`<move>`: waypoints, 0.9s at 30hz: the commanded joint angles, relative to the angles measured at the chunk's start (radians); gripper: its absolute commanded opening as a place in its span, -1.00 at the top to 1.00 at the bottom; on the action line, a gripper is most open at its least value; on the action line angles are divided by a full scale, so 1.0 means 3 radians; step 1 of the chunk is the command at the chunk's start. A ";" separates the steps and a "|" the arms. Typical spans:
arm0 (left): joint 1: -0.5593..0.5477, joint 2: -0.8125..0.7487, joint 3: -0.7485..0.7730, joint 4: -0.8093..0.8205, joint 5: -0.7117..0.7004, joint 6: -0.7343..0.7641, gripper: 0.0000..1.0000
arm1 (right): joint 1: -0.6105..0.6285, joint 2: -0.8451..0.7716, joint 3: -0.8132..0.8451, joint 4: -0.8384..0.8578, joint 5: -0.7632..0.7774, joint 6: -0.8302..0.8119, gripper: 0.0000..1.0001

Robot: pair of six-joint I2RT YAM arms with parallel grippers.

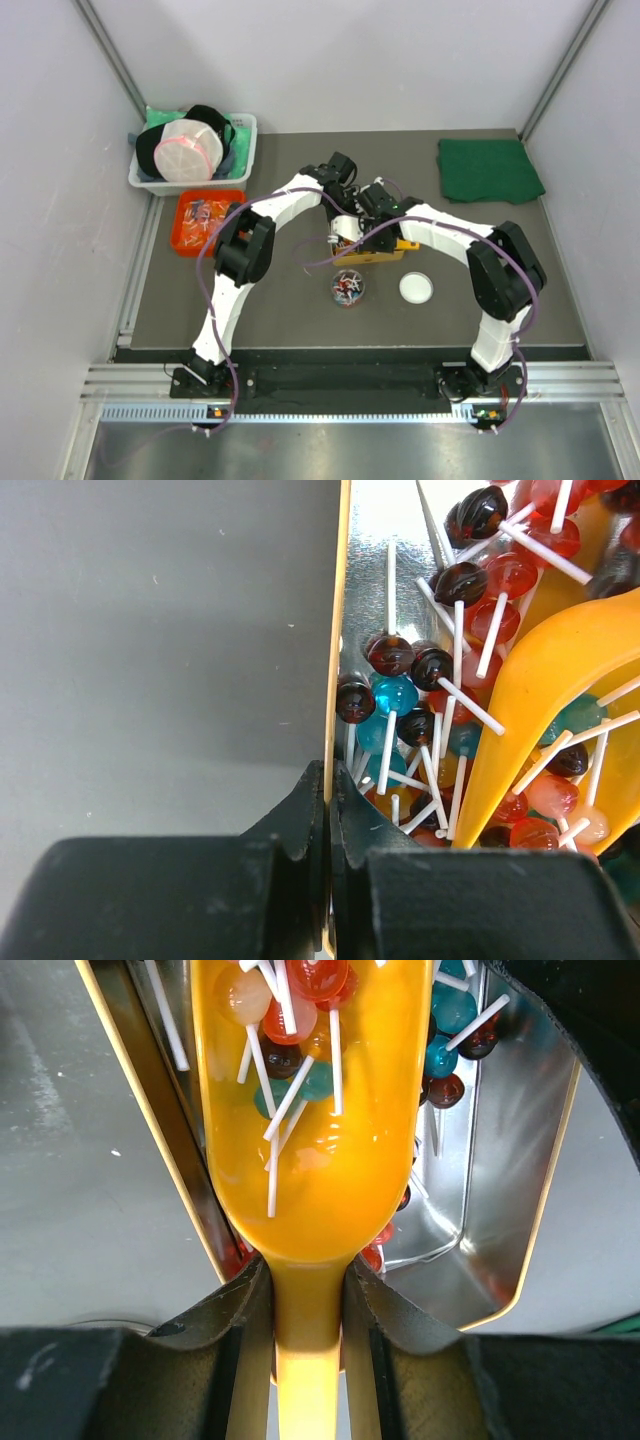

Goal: Pack the candies
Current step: Scoop the fake candies from the storage box.

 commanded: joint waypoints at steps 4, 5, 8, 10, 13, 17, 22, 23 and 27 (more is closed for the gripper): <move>-0.0039 -0.0282 -0.0024 0.0091 0.0147 0.0101 1.00 | -0.0153 -0.0166 0.0163 -0.0001 -0.0163 -0.0023 1.00; -0.0044 -0.0282 -0.0024 0.0076 0.0163 0.0111 1.00 | -0.0158 -0.0166 0.0174 -0.0007 -0.0153 -0.0059 1.00; -0.0049 -0.0282 -0.0049 0.0035 0.0208 0.0162 1.00 | -0.0184 -0.0150 0.0250 -0.0083 -0.0173 -0.0217 1.00; -0.0065 -0.0297 -0.0080 0.0009 0.0229 0.0213 1.00 | -0.0214 -0.0094 0.0342 -0.0160 -0.0178 -0.0340 1.00; -0.0100 -0.0307 -0.0146 -0.0027 0.0239 0.0305 1.00 | -0.0240 -0.0048 0.0394 -0.0150 -0.0153 -0.0493 1.00; -0.0136 -0.0323 -0.0208 -0.0057 0.0250 0.0357 1.00 | -0.0291 0.0023 0.0572 -0.0288 -0.0311 -0.0524 1.00; -0.0152 -0.0307 -0.0213 -0.0078 0.0250 0.0392 1.00 | -0.0373 0.0029 0.0670 -0.0456 -0.0587 -0.0575 1.00; -0.0152 -0.0307 -0.0213 -0.0078 0.0250 0.0387 1.00 | -0.0388 0.0029 0.0695 -0.0532 -0.0694 -0.0586 1.00; -0.0152 -0.0297 -0.0182 -0.0073 0.0245 0.0382 1.00 | -0.0490 -0.0037 0.0639 -0.0584 -0.0868 -0.0642 1.00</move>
